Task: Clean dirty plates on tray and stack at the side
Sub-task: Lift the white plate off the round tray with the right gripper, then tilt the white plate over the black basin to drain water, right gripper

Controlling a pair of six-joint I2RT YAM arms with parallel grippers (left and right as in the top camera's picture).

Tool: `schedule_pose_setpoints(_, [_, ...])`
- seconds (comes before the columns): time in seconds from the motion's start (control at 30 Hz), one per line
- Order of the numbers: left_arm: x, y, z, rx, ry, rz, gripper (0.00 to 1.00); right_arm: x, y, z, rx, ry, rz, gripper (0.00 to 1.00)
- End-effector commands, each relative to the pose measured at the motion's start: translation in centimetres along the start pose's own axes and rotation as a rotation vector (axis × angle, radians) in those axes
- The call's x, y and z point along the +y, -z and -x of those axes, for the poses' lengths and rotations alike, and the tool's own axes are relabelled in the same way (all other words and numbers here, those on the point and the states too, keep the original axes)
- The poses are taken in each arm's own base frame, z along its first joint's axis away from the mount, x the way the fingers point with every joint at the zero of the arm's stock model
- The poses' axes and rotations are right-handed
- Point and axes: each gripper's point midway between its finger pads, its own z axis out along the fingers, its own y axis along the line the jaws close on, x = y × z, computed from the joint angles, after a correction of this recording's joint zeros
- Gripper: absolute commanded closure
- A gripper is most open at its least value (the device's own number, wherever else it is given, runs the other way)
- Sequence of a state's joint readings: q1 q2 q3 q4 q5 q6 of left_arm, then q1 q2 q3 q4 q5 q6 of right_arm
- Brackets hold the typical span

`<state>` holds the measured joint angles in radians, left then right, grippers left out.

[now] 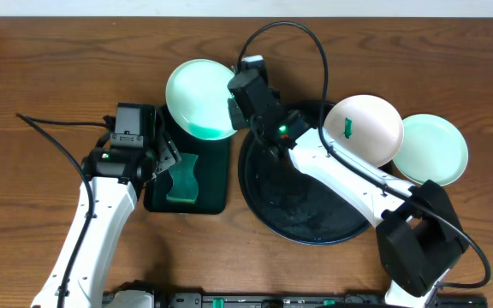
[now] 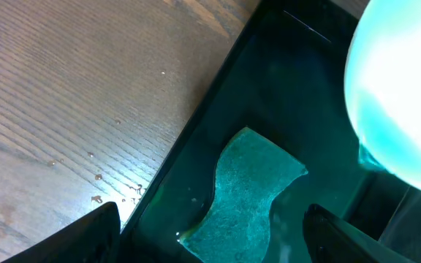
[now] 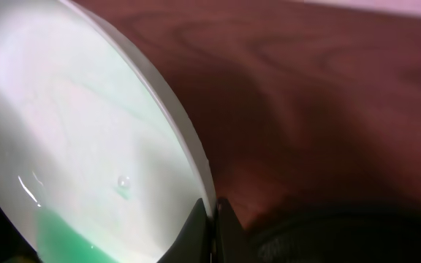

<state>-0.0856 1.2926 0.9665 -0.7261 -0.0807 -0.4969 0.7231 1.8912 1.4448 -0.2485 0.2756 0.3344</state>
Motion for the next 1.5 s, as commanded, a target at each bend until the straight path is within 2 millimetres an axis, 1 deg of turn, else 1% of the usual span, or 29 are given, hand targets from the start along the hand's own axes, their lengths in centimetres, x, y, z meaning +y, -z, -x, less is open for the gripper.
schedule_pose_setpoints(0.0, [-0.1,0.5,0.6,-0.017,0.001,-0.006,0.20,0.5,1.9,3.1,-0.088,0.086,0.004,0.99])
schedule_pose_setpoints(0.17, [-0.1,0.4,0.6,-0.016,0.001,-0.006,0.20,-0.1,3.3,4.8,-0.156,0.163,-0.069,0.99])
schedule_pose_setpoints(0.27, [-0.1,0.4,0.6,-0.016,0.001,-0.006,0.20,0.0,4.2,5.7,-0.190,0.214,-0.101,0.99])
schedule_pose_setpoints(0.47, [-0.1,0.5,0.6,-0.017,0.001,-0.006,0.20,2.1,6.3,7.0,-0.261,0.321,-0.104,0.99])
schedule_pose_setpoints(0.67, [-0.1,0.5,0.6,-0.017,0.001,-0.006,0.20,2.4,8.2,8.1,-0.323,0.430,-0.249,0.99])
schedule_pose_setpoints(0.8, [-0.1,0.4,0.6,-0.016,0.001,-0.006,0.20,3.5,9.4,8.5,-0.356,0.529,-0.307,0.99])
schedule_pose_setpoints(0.9, [-0.1,0.4,0.6,-0.016,0.001,-0.006,0.20,4.4,10.5,8.9,-0.391,0.564,-0.342,0.99])
schedule_pose_setpoints(1.07, [-0.1,0.4,0.6,-0.016,0.001,-0.006,0.20,6.4,12.0,9.3,-0.438,0.611,-0.353,0.99])
schedule_pose_setpoints(1.23, [-0.1,0.4,0.6,-0.016,0.001,-0.006,0.20,8.4,12.8,8.7,-0.452,0.678,-0.330,0.99])
schedule_pose_setpoints(1.37, [-0.1,0.4,0.6,-0.016,0.001,-0.006,0.20,8.7,13.3,8.4,-0.451,0.685,-0.350,0.99])
schedule_pose_setpoints(1.47, [-0.1,0.4,0.6,-0.016,0.001,-0.006,0.20,8.5,13.5,8.4,-0.444,0.707,-0.378,0.99])
